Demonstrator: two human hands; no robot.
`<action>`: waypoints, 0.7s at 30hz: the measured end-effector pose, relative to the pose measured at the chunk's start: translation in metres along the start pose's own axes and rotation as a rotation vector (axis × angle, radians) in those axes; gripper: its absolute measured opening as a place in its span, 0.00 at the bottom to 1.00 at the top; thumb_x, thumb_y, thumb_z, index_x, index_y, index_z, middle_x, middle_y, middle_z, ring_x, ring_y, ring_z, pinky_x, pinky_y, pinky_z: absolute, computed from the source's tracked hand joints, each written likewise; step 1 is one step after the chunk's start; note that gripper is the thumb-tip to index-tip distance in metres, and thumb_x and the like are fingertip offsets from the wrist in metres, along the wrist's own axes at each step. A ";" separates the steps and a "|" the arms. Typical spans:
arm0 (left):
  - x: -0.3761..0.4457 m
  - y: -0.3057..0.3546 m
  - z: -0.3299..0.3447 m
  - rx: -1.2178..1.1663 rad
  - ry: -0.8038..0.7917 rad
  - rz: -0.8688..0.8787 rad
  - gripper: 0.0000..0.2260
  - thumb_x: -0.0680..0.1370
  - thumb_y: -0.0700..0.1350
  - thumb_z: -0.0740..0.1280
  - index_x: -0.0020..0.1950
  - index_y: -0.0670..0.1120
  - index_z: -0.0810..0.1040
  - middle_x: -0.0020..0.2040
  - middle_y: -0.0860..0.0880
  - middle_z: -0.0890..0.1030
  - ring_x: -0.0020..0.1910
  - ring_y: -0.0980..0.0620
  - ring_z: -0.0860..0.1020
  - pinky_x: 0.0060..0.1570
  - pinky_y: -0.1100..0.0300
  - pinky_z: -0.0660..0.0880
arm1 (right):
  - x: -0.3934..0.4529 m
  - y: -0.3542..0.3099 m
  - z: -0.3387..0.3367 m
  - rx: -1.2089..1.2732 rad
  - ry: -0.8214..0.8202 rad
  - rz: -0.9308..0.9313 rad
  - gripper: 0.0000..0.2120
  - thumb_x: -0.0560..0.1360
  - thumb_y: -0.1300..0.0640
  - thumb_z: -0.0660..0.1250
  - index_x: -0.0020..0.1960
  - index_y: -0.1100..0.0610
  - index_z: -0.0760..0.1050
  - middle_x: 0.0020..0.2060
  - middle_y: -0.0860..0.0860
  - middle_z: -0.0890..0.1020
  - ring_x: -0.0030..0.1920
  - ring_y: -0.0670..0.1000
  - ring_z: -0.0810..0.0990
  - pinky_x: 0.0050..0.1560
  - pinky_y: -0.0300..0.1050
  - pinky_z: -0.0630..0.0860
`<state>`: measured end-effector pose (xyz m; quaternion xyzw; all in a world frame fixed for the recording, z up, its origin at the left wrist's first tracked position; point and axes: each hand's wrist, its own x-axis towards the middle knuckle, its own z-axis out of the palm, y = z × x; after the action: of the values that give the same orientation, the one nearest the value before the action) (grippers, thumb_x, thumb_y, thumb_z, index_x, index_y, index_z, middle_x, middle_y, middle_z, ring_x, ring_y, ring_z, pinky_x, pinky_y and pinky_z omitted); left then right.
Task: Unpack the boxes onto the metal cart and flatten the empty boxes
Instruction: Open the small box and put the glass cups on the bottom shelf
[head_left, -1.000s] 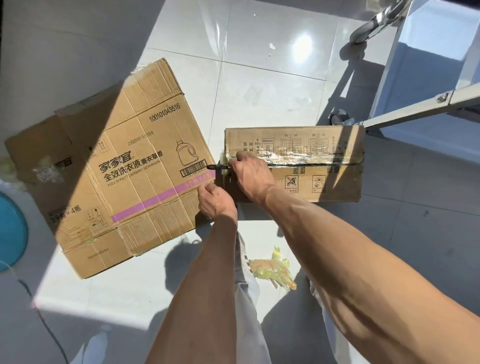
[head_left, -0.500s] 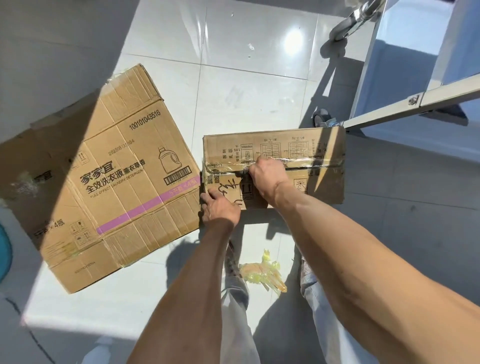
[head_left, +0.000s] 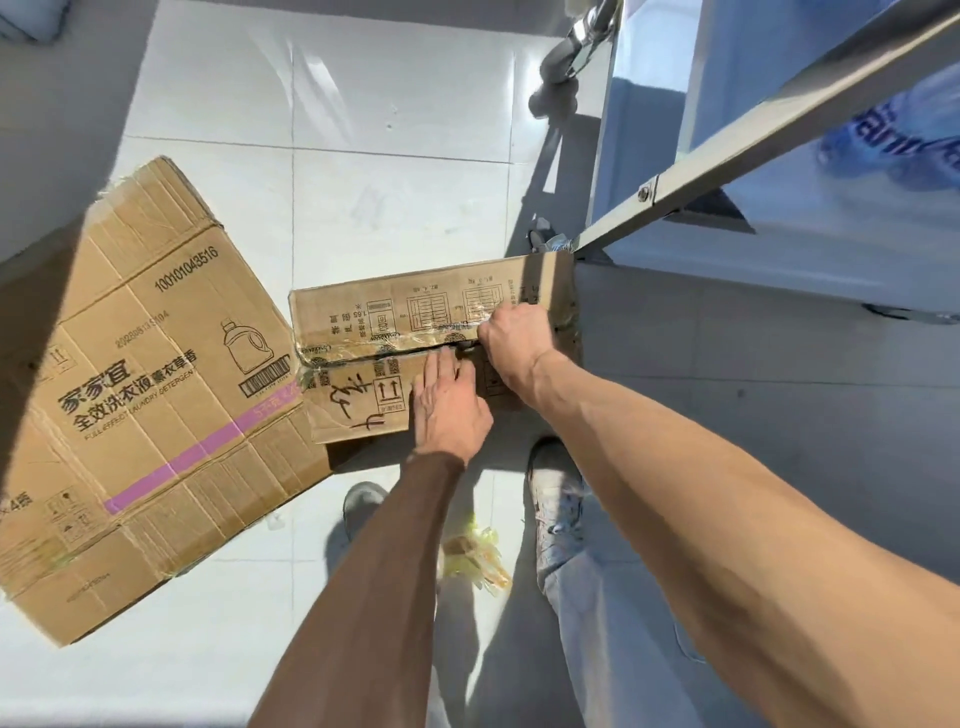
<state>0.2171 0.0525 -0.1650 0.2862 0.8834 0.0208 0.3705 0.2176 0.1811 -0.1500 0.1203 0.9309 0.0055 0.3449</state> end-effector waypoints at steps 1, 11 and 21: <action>0.004 0.010 0.001 0.003 -0.013 -0.028 0.23 0.76 0.42 0.61 0.72 0.43 0.67 0.78 0.41 0.56 0.77 0.43 0.53 0.75 0.47 0.52 | 0.001 0.002 0.002 0.023 0.024 -0.001 0.10 0.81 0.59 0.58 0.58 0.55 0.76 0.50 0.53 0.78 0.49 0.51 0.79 0.39 0.44 0.70; 0.027 0.032 -0.016 0.106 -0.175 -0.172 0.31 0.71 0.45 0.68 0.73 0.51 0.66 0.76 0.38 0.56 0.74 0.36 0.57 0.72 0.38 0.58 | -0.029 0.087 0.025 -0.061 0.012 0.074 0.20 0.73 0.71 0.56 0.60 0.56 0.75 0.42 0.54 0.75 0.42 0.55 0.79 0.37 0.43 0.75; 0.026 0.042 -0.034 0.176 -0.159 -0.159 0.24 0.70 0.45 0.67 0.66 0.46 0.73 0.72 0.37 0.65 0.74 0.37 0.60 0.74 0.39 0.53 | -0.047 0.074 0.024 0.270 -0.017 0.406 0.16 0.76 0.67 0.58 0.57 0.56 0.79 0.47 0.53 0.80 0.47 0.56 0.81 0.36 0.47 0.76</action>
<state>0.2010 0.1069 -0.1467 0.2476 0.8694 -0.1090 0.4135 0.2838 0.2400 -0.1311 0.3498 0.8770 -0.0509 0.3255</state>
